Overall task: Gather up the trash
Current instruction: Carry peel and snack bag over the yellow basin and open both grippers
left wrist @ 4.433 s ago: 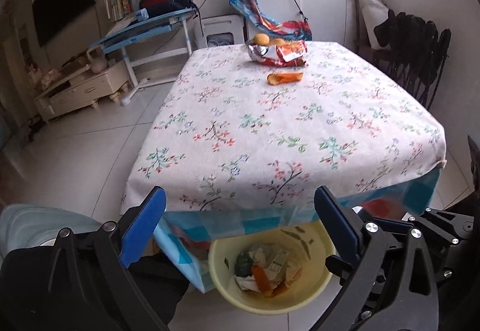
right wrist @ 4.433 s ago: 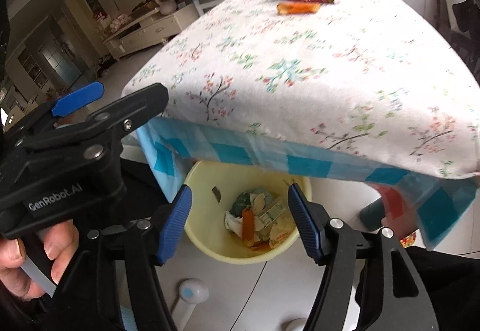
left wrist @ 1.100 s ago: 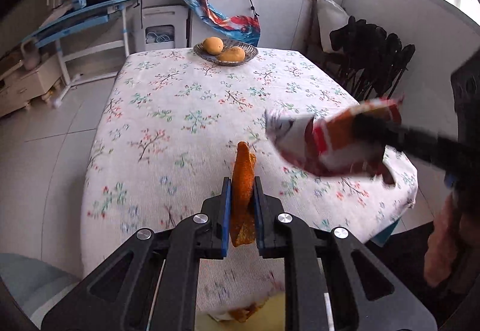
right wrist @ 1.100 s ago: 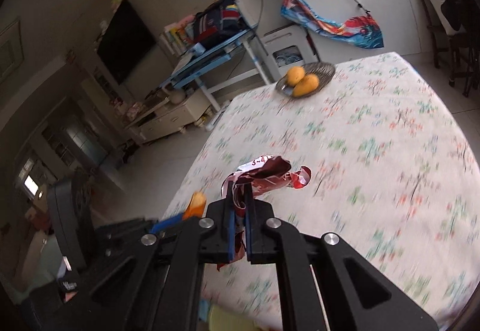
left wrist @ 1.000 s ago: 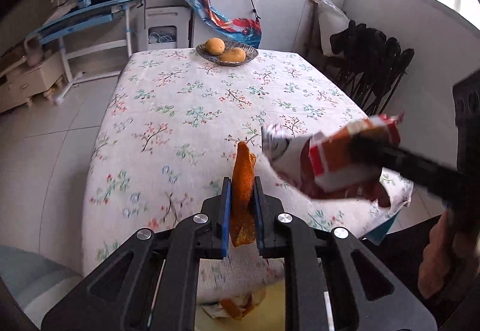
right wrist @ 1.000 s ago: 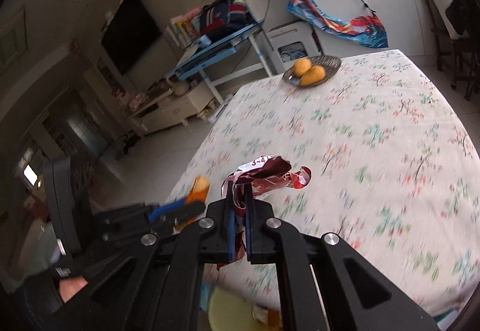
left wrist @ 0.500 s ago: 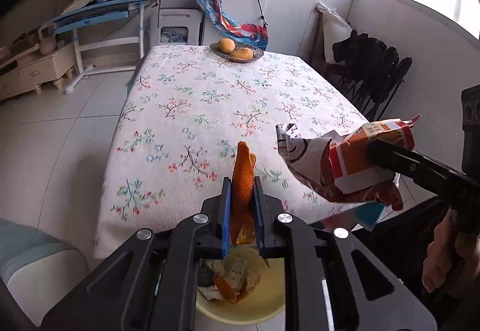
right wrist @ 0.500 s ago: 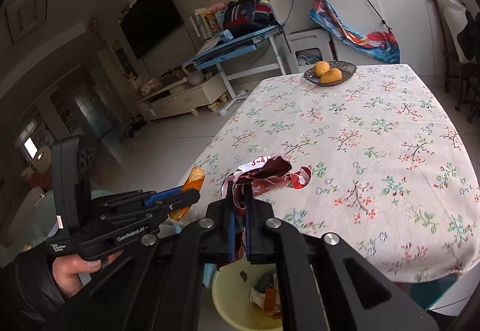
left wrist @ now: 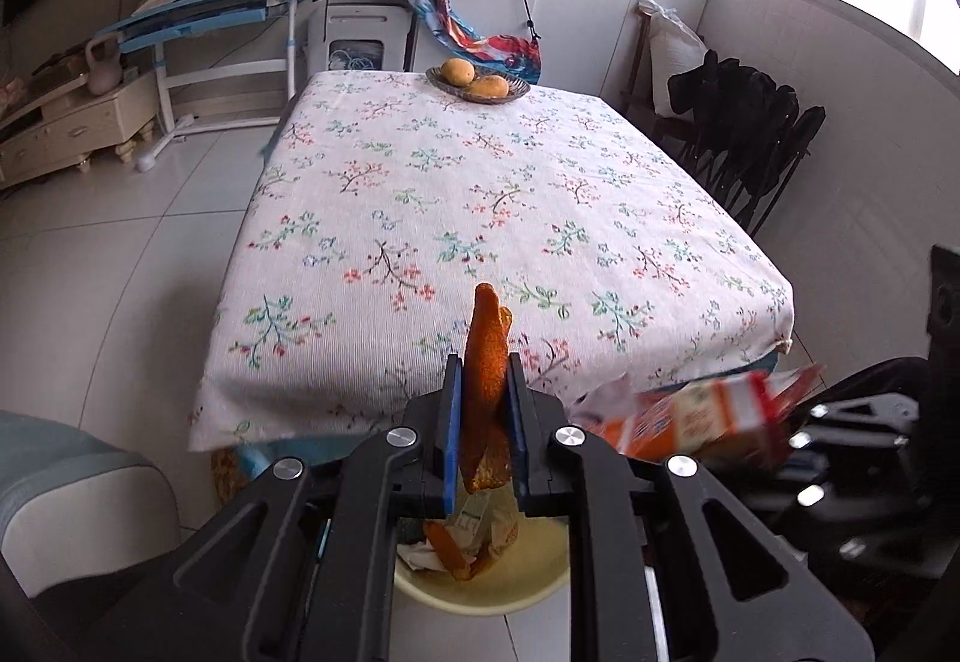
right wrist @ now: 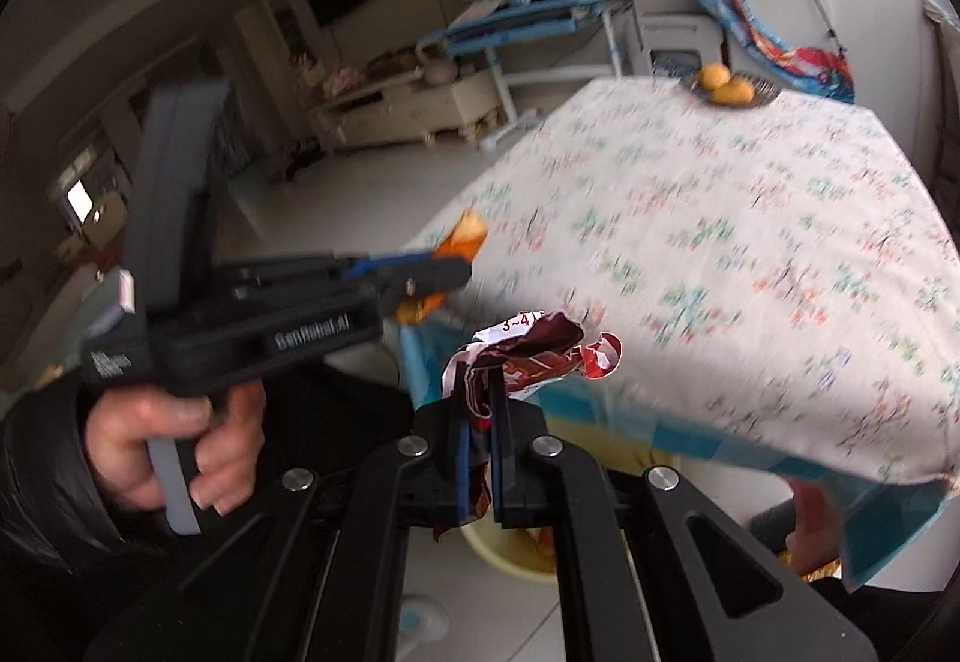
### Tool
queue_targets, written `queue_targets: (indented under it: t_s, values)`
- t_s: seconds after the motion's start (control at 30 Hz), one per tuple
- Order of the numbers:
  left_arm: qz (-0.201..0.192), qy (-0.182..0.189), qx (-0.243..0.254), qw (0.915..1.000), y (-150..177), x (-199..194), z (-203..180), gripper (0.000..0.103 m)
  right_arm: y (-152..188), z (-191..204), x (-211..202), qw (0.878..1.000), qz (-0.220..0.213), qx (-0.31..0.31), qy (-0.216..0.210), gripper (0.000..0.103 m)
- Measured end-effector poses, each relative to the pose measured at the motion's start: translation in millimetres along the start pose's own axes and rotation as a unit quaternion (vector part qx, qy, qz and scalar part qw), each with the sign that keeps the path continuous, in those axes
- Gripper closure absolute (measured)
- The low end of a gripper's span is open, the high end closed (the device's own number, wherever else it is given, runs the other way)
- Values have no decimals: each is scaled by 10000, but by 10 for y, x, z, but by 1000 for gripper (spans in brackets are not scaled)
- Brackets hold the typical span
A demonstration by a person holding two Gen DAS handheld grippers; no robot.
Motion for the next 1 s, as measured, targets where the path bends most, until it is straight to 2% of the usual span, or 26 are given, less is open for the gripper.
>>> queue_targets:
  t_s: [0.33, 0.43, 0.47, 0.5, 0.77, 0.93, 1.0]
  values:
    - [235, 2, -76, 9997, 221, 13, -76, 90, 269, 87, 433, 9970, 664, -316, 228, 97]
    - [337, -29, -85, 9994, 274, 54, -86, 90, 374, 18, 535, 9946, 930, -229, 392, 86]
    - [410, -52, -87, 9991, 304, 84, -86, 90, 381, 2, 548, 9943, 958, -183, 428, 70]
    - [472, -63, -92, 9988, 325, 105, -81, 90, 383, -33, 544, 9943, 960, -112, 450, 62]
    - [1118, -144, 61, 9936, 574, 358, -141, 89, 358, -264, 391, 9938, 827, 347, 654, 57]
    - [1367, -272, 106, 9902, 665, 451, -137, 83, 330, -439, 281, 9920, 638, 780, 762, 55]
    - [1328, -351, 146, 9904, 649, 439, -145, 65, 265, -506, 265, 9913, 553, 894, 787, 55]
Point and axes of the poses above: each gripper's, at about its wrist camera, not at the fingertips, and x roughly the way its jaws point, z to its left, y to its underside, the point moved 7 cm from there along x, roughly the way its jaws point, and after that the axes turned 10 degrees about y, right-handed, at the moved point
